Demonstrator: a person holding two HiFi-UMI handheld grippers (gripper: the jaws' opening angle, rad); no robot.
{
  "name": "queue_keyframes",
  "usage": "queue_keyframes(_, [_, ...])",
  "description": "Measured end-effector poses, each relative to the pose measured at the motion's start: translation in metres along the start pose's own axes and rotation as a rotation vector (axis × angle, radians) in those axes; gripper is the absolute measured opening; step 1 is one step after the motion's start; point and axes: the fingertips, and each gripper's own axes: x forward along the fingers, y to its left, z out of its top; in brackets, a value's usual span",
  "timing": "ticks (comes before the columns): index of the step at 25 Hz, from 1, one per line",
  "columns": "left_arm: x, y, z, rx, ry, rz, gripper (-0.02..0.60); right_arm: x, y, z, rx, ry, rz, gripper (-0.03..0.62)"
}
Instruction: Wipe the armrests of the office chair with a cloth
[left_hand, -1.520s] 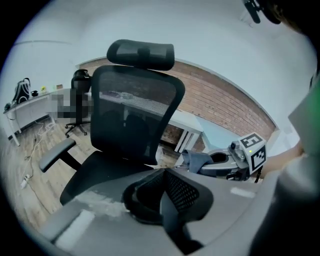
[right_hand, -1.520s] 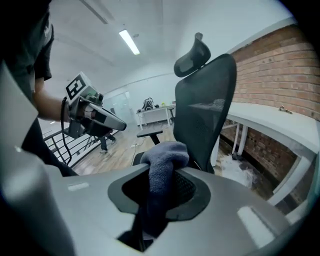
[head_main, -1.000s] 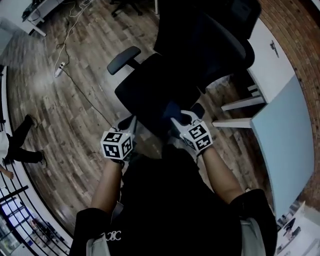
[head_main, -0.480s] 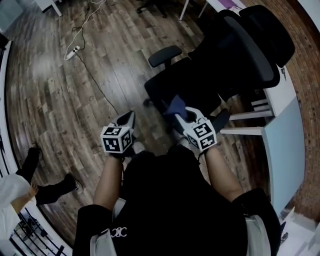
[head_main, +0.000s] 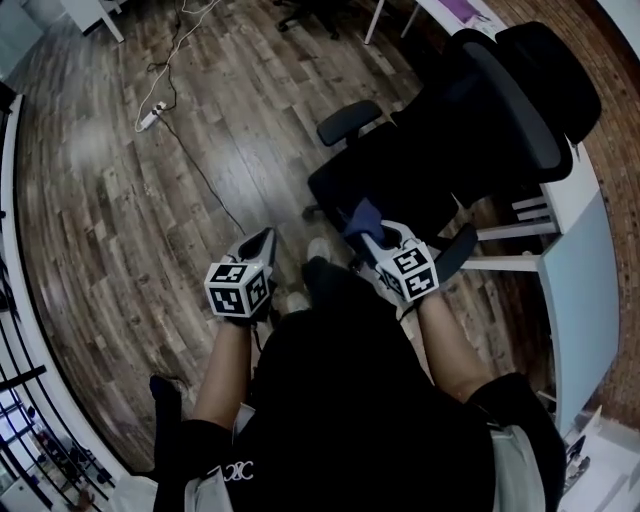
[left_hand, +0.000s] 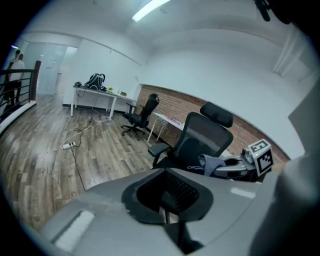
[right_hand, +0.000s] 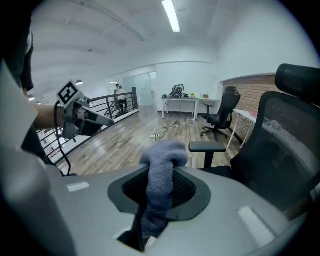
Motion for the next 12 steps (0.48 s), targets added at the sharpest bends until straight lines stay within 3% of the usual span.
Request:
queue_keyframes(5, [0.031,0.013,0.014,0.035,0.04,-0.033,0.006,0.036,-0.028,0.007,0.059,-0.002,-0.028,0.086])
queue_keyframes(12, [0.109,0.025,0.102,0.101,0.066,-0.068,0.006,0.096,-0.115,0.048,0.074,0.014,-0.048,0.087])
